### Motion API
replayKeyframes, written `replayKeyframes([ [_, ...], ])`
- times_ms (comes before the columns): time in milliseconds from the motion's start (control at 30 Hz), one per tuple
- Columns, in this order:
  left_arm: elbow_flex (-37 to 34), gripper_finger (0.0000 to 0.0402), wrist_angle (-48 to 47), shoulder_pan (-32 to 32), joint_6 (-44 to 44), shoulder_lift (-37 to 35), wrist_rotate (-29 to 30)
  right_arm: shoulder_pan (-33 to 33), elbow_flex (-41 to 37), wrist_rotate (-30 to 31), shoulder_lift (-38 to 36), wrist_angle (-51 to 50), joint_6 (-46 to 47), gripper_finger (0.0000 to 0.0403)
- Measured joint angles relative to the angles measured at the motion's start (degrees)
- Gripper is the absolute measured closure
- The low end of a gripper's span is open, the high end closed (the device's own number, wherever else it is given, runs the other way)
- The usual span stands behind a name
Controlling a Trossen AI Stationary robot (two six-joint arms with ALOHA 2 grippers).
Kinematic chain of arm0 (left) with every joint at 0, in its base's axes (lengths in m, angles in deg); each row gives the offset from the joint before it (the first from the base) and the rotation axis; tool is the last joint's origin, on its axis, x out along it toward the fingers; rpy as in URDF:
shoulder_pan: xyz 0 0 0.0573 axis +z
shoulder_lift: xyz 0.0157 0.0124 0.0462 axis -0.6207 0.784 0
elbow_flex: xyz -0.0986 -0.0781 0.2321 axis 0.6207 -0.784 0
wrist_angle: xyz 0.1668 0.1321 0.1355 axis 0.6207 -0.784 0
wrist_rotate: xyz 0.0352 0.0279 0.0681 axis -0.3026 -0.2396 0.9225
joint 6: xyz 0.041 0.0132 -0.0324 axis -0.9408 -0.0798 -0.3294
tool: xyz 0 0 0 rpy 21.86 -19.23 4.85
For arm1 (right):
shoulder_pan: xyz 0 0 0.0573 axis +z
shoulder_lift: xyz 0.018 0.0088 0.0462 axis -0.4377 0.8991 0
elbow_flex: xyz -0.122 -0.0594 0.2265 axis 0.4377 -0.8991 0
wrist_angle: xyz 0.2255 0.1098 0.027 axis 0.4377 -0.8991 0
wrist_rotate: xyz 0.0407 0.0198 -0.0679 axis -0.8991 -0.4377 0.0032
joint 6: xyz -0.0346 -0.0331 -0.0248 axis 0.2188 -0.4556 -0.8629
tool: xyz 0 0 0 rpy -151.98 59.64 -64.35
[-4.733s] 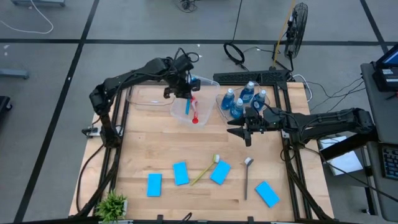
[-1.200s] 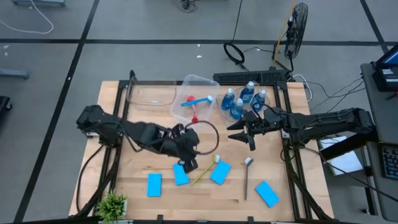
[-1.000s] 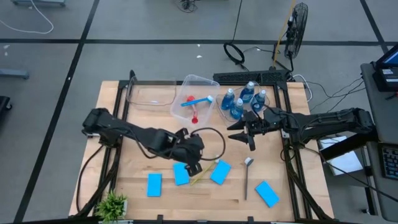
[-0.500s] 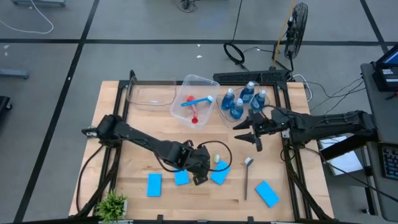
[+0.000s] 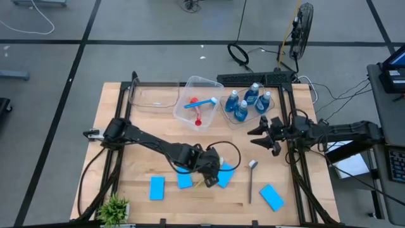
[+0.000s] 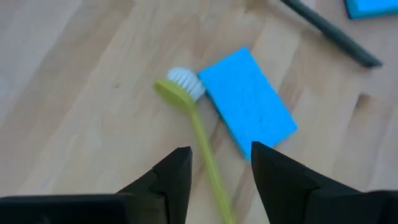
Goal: Pick & Place Kitchen Sink Supplies
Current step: Put the light green dish brush into the transparent container
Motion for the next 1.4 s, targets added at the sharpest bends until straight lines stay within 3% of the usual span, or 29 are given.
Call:
replayKeyframes([
  [167,-0.02,0.0221,0.80,1.90,3.91,2.21,-4.59,0.00,-5.07,0.04,-0.63,5.68,2.72,0.0218],
  [533,-0.02,0.0215,0.67,1.99,12.42,5.93,-6.71,0.00,-8.73,-0.02,-0.66,8.33,6.24,0.0218],
  [1400,0.04,0.0215,-0.32,1.60,13.91,11.84,-10.86,-0.02,-8.99,0.15,-0.64,8.05,6.08,0.0218],
])
